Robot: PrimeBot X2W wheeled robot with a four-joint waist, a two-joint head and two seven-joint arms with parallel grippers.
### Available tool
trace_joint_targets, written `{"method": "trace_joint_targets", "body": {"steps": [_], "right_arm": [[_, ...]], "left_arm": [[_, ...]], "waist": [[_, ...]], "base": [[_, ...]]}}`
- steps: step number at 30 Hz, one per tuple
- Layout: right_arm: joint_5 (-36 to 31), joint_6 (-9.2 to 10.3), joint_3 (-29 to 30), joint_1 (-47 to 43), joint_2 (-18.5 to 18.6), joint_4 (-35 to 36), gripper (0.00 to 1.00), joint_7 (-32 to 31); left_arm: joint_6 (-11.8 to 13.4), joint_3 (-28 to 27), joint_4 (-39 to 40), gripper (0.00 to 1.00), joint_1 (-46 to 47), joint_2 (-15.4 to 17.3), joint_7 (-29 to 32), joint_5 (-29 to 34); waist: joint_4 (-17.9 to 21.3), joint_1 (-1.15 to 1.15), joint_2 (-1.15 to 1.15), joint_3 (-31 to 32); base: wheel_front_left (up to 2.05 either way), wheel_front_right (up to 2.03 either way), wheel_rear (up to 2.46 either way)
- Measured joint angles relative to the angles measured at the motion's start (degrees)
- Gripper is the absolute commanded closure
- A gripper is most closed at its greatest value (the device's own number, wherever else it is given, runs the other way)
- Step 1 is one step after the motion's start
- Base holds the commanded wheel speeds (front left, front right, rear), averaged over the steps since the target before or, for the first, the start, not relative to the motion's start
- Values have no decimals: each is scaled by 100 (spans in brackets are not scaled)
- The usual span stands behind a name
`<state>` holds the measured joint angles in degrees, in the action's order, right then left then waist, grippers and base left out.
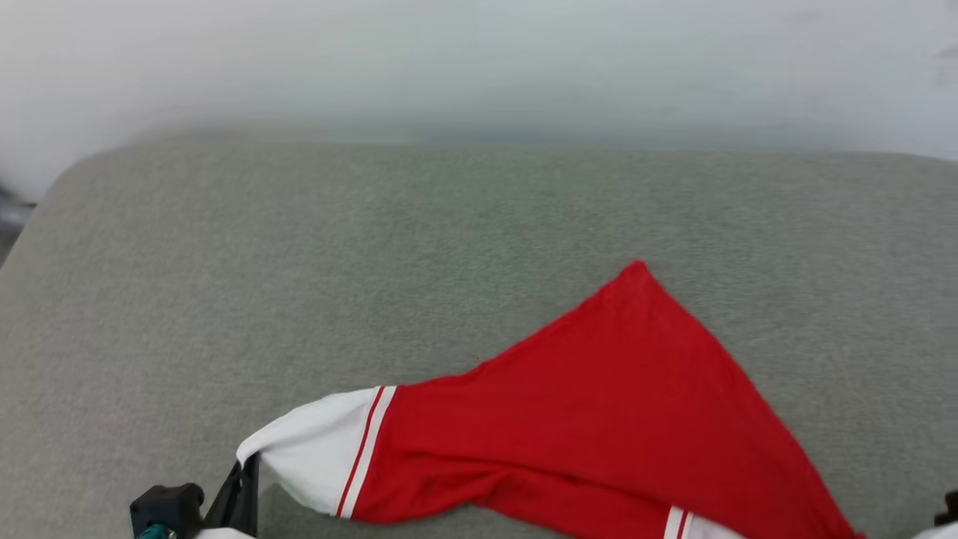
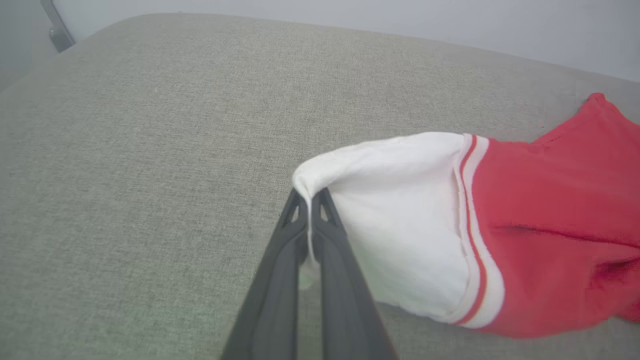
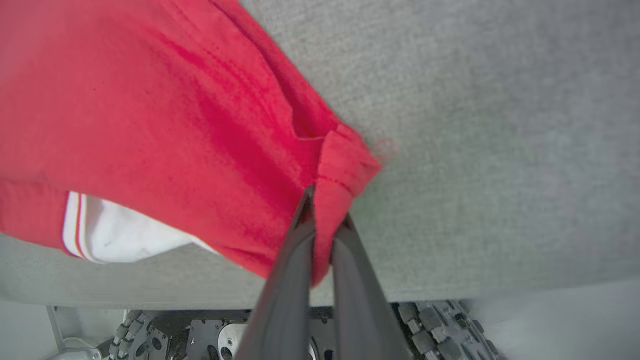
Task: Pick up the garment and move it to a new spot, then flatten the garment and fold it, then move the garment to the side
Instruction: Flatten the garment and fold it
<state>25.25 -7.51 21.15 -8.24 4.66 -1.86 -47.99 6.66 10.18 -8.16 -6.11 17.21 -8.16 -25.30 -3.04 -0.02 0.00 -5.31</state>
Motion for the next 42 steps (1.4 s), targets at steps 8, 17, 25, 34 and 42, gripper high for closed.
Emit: {"method": "trace_joint_targets", "body": {"steps": [8,17,25,34,42], "right_arm": [[414,1,-166,-708,-164,-23,0,430],[-121,0,-337,107,-94,96,0,2393],[-290,1,-1222,1358,665,-672,0,3007],[301,0,-2659,2657,1596,-1521,0,1706],[810,0,-3573,3742,2059,-1905,0,693]], "left_arm": [[110,-81,188,100,-241,85,178,-79],[168,21,372,100,-208,104,272,-63],[209,157,587,100,96,11,233,35],[133,396,602,100,539,-155,119,102],[36,541,472,100,898,-301,-22,120]], "waist": [[442,1,0,265],[430,2,0,187],[206,2,0,-62],[-227,3,0,-429],[-550,3,0,-846]], "base": [[0,0,0],[0,0,0],[0,0,0],[0,0,0],[0,0,0]]}}
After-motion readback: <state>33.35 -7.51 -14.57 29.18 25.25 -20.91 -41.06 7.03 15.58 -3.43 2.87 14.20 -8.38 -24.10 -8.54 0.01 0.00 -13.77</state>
